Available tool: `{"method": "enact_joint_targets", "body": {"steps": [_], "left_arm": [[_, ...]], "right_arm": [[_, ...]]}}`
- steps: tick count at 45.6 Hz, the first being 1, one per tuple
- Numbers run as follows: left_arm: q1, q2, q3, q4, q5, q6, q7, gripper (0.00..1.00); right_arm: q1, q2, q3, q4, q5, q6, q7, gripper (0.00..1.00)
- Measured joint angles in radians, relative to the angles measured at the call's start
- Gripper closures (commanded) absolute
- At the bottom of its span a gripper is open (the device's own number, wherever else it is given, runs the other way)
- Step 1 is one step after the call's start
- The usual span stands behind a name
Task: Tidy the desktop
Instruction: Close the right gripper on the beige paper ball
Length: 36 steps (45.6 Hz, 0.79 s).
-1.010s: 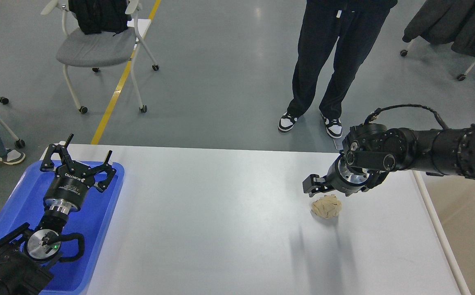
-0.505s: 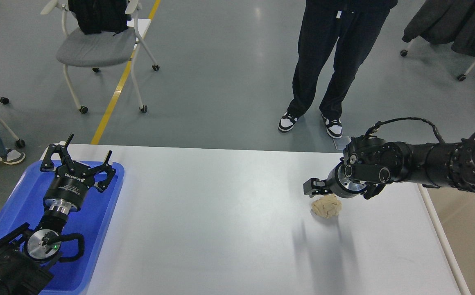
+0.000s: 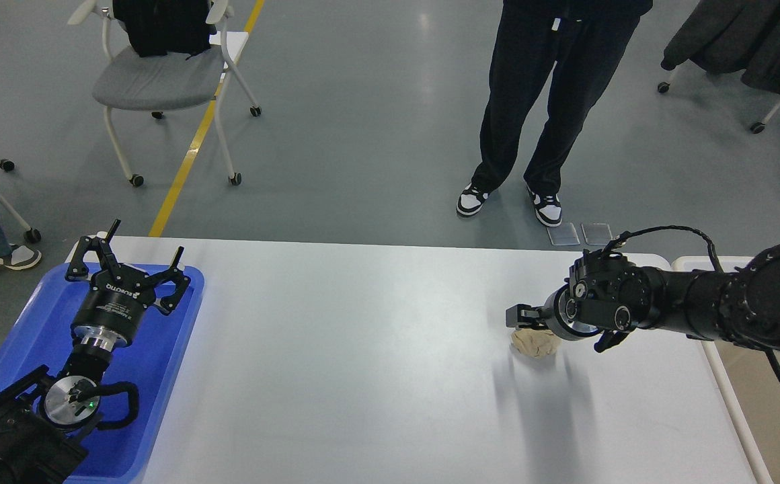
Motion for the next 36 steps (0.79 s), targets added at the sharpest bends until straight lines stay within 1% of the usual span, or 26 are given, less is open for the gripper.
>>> {"method": "enact_joint_targets", "body": {"steps": [9, 36], "left_arm": [[0.0, 0.0, 0.0, 0.0, 0.0, 0.0, 0.0, 0.01], [0.0, 0.0, 0.0, 0.0, 0.0, 0.0, 0.0, 0.01]], "right_arm": [[-0.041, 0.011, 0.01, -0.053, 0.0, -0.006, 0.001, 0.0], [-0.1, 0.045, 0.059, -0.114, 0.001, -0.012, 0.003, 0.01]]}}
